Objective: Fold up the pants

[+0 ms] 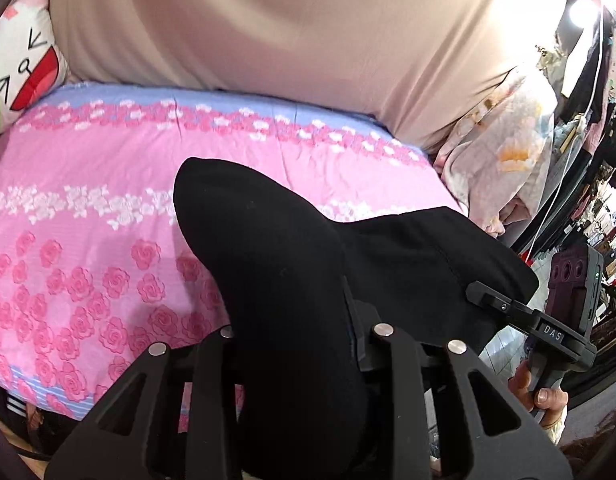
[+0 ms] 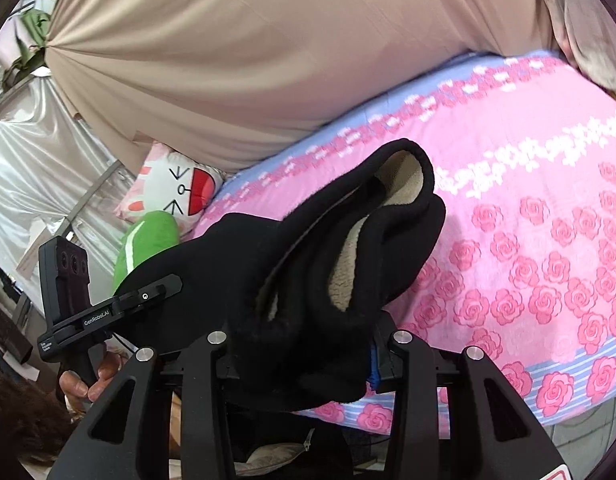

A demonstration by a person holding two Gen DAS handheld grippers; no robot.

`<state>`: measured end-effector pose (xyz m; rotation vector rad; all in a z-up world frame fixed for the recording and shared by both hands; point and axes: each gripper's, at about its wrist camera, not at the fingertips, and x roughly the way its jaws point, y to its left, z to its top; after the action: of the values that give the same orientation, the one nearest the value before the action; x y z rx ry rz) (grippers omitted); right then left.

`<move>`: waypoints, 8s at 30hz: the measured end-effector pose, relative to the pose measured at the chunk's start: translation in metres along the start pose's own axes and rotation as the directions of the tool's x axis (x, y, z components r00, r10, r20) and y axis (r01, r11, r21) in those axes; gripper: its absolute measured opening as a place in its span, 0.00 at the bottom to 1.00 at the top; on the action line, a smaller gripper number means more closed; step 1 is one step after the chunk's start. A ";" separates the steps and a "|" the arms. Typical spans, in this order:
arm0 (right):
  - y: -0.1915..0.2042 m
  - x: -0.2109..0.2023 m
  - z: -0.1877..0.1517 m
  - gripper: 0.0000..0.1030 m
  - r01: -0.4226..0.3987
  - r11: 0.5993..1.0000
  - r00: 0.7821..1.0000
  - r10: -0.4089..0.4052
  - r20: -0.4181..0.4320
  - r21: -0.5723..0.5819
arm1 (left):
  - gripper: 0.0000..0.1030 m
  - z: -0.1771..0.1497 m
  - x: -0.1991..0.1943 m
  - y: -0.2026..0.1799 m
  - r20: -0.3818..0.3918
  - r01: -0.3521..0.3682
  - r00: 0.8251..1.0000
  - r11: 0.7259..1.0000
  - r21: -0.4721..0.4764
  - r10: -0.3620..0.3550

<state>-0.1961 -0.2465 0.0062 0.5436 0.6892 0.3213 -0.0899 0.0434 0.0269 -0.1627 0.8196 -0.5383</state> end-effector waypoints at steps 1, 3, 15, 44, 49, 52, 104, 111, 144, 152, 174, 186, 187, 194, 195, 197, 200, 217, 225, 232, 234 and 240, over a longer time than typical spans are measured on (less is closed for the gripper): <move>0.001 -0.004 0.002 0.38 -0.004 1.000 1.000 0.004 0.011 -0.007 | 0.26 0.001 -0.003 -0.002 0.008 -0.001 1.000 1.000 0.006 0.001; 0.004 -0.010 0.004 0.38 -0.012 1.000 1.000 0.012 0.027 -0.019 | 0.26 0.003 -0.012 -0.005 0.029 -0.004 1.000 1.000 0.017 0.004; 0.045 -0.036 0.039 0.37 -0.027 0.990 0.984 0.050 0.170 -0.135 | 0.26 0.036 -0.051 -0.026 0.179 -0.040 0.984 0.993 0.112 0.019; 0.093 -0.011 0.191 0.38 -0.017 0.943 0.869 0.177 0.461 -0.331 | 0.27 0.188 -0.050 -0.043 0.532 -0.200 0.845 0.951 0.236 0.046; 0.072 0.024 0.221 0.38 -0.002 0.943 0.858 0.172 0.483 -0.333 | 0.27 0.221 -0.010 -0.033 0.544 -0.232 0.836 0.944 0.234 0.071; 0.053 0.048 0.235 0.38 0.001 0.949 0.856 0.162 0.491 -0.316 | 0.28 0.236 0.018 -0.024 0.534 -0.244 0.841 0.943 0.226 0.090; -0.081 0.232 0.210 0.07 0.336 0.927 0.941 -0.337 0.020 -0.164 | 0.71 0.225 0.295 0.089 0.017 -0.520 0.853 0.846 0.121 0.522; -0.087 0.231 0.190 0.09 0.376 0.914 0.924 -0.383 -0.017 -0.152 | 0.71 0.212 0.282 0.089 0.006 -0.523 0.851 0.846 0.105 0.525; 0.076 0.372 0.139 0.18 0.100 0.898 0.953 -0.210 -0.217 -0.428 | 0.76 0.126 0.134 0.139 0.038 -0.562 0.825 0.825 -0.051 0.564; 0.021 0.218 0.130 0.21 0.383 0.887 0.924 -0.371 0.095 -0.258 | 0.81 0.102 0.141 0.092 0.070 -0.514 0.856 0.858 0.005 0.513; -0.138 0.239 0.166 0.69 0.289 0.943 0.957 -0.280 -0.076 0.163 | 0.85 0.165 0.241 0.169 -0.114 -0.214 0.976 0.929 -0.301 0.188; -0.123 0.201 0.168 0.34 0.211 0.971 0.976 -0.204 -0.070 0.110 | 0.25 0.160 0.212 0.117 -0.171 -0.137 0.979 0.978 -0.156 0.110; -0.136 0.212 0.158 0.41 0.245 0.961 0.965 -0.230 -0.124 0.125 | 0.29 0.153 0.223 0.121 -0.203 -0.177 0.968 0.973 -0.151 0.145; -0.085 0.158 0.152 0.25 0.343 0.939 0.934 -0.342 0.104 0.012 | 0.41 0.155 0.163 0.097 -0.018 -0.260 0.965 0.955 -0.141 0.260; -0.069 0.160 0.158 0.24 0.330 0.943 0.939 -0.324 0.116 -0.033 | 0.45 0.161 0.162 0.090 0.002 -0.264 0.964 0.957 -0.123 0.266; -0.053 0.180 0.167 0.14 0.304 0.948 0.950 -0.295 0.099 -0.092 | 0.46 0.167 0.180 0.080 -0.007 -0.290 0.957 0.953 -0.087 0.291; -0.084 0.237 0.173 0.00 0.439 0.889 0.897 -0.442 0.005 -0.132 | 0.46 0.163 0.230 0.082 -0.088 -0.380 0.922 0.925 -0.019 0.377; -0.057 0.182 0.124 0.07 0.498 0.859 0.864 -0.479 0.153 -0.119 | 0.68 0.133 0.202 0.067 0.023 -0.477 0.879 0.877 0.060 0.476; -0.043 0.179 0.074 0.42 0.534 0.827 0.843 -0.505 0.186 -0.174 | 0.91 0.084 0.174 0.054 0.140 -0.503 0.859 0.863 0.042 0.493; -0.029 0.169 0.061 0.69 0.579 0.794 0.808 -0.529 0.259 -0.185 | 0.94 0.070 0.169 0.045 0.203 -0.508 0.849 0.859 0.067 0.487; -0.030 0.172 0.062 0.69 0.590 0.786 0.802 -0.544 0.248 -0.182 | 0.94 0.070 0.170 0.046 0.199 -0.501 0.854 0.863 0.065 0.481; -0.037 0.170 0.063 0.72 0.596 0.789 0.796 -0.558 0.235 -0.149 | 0.94 0.070 0.168 0.050 0.196 -0.492 0.858 0.870 0.043 0.475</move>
<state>-0.0260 -0.2229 -0.0612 0.1268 0.6035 -0.2349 0.0749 -0.0052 -0.0521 0.0825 0.6251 -0.0792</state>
